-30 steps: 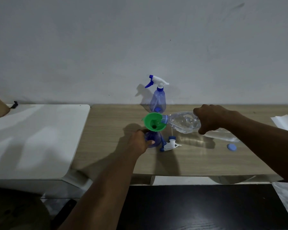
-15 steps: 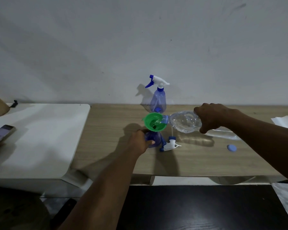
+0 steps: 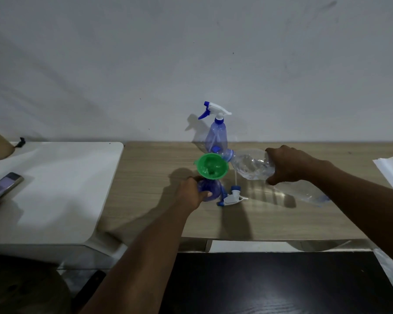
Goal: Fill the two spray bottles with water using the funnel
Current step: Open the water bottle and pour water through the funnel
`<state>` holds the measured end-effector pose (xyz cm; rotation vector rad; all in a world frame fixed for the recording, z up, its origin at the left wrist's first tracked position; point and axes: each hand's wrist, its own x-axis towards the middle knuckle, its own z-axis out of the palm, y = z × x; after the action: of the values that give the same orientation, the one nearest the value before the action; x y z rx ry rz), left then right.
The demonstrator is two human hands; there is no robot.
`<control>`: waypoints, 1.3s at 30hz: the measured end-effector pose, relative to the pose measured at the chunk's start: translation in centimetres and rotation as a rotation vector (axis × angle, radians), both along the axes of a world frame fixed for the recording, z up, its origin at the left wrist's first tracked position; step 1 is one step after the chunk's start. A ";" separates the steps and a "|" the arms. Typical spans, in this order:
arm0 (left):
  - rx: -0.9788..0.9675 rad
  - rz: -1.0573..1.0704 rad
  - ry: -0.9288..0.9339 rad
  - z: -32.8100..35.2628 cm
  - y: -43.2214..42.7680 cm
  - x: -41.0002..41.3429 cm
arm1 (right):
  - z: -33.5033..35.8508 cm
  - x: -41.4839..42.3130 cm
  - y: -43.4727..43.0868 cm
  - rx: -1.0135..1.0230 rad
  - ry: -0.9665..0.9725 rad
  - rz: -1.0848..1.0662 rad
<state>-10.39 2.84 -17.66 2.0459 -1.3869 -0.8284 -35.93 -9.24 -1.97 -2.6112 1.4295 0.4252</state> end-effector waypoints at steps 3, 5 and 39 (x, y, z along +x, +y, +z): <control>0.000 0.000 -0.025 0.1 -0.1 -0.1 | -0.7 -0.7 0.0 0.034 -0.227 -0.089; 0.018 0.012 -0.013 -0.1 -0.2 -0.2 | -0.9 -1.2 0.2 0.045 -0.413 -0.151; 0.055 0.053 0.074 -0.2 0.0 -0.3 | -10.0 2.4 12.0 -0.273 -1.223 -0.739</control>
<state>-10.66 2.87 -17.84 2.0625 -1.2778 -0.9188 -33.54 2.80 -11.95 -1.5591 1.7033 -1.2511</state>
